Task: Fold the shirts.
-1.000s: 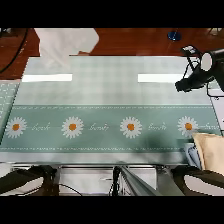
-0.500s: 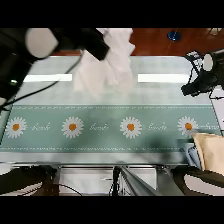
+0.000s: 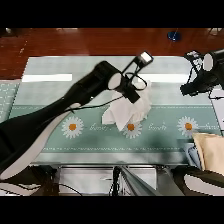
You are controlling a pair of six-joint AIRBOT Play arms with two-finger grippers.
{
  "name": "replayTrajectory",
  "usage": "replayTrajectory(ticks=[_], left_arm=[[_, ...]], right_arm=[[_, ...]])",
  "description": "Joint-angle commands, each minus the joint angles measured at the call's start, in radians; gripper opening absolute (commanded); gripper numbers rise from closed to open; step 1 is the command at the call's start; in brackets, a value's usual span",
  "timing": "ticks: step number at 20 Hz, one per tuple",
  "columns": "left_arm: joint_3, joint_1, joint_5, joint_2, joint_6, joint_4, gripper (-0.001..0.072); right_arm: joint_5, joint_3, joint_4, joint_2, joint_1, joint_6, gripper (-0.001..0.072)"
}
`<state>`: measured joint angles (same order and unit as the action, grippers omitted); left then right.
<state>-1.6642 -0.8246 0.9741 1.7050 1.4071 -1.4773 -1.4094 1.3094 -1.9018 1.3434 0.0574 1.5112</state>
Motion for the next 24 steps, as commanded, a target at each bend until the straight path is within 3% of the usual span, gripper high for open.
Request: replayTrajectory(ticks=[1,2,3,4,7,10,13,16,17,19,24], left_arm=[[-0.003,-0.021,0.011,0.088,-0.035,0.014,0.0032],[-0.019,-0.006,0.026,0.078,-0.038,-0.02,0.0066],[-0.057,0.019,0.063,0.061,-0.037,-0.075,0.0205],[-0.105,0.053,0.111,0.035,-0.034,-0.129,0.0284],[-0.196,0.21,0.269,-0.089,-0.032,-0.182,0.0287],[-0.194,0.441,0.477,-0.202,0.043,-0.151,0.0598],[-0.073,0.686,0.624,-0.26,0.024,0.078,0.0622],[0.246,0.847,0.541,-0.335,-0.107,0.411,0.0622],[0.357,0.87,0.493,-0.351,-0.149,0.483,0.0622],[0.514,0.866,0.436,-0.349,-0.198,0.57,0.072],[0.64,0.723,0.257,-0.294,-0.274,0.611,0.072]], right_arm=[[0.023,0.0,0.019,-0.001,0.0,0.0,0.0294],[0.023,0.0,0.018,-0.001,0.0,-0.001,0.0294],[0.023,0.0,0.019,-0.001,0.0,-0.001,0.0293],[0.025,0.0,0.019,-0.001,0.0,-0.001,0.0294],[0.024,0.0,0.019,-0.001,0.0,0.0,0.0294],[0.021,0.0,0.019,-0.001,0.0,-0.001,0.0294],[0.023,-0.005,0.018,-0.001,-0.001,-0.001,0.0294],[0.021,-0.055,0.018,-0.001,-0.001,-0.007,0.0297],[0.022,-0.085,0.02,-0.001,-0.001,-0.009,0.0358],[0.024,-0.14,0.063,-0.001,-0.009,-0.034,0.0467],[0.034,-0.177,0.346,-0.001,-0.12,-0.097,0.0478]])
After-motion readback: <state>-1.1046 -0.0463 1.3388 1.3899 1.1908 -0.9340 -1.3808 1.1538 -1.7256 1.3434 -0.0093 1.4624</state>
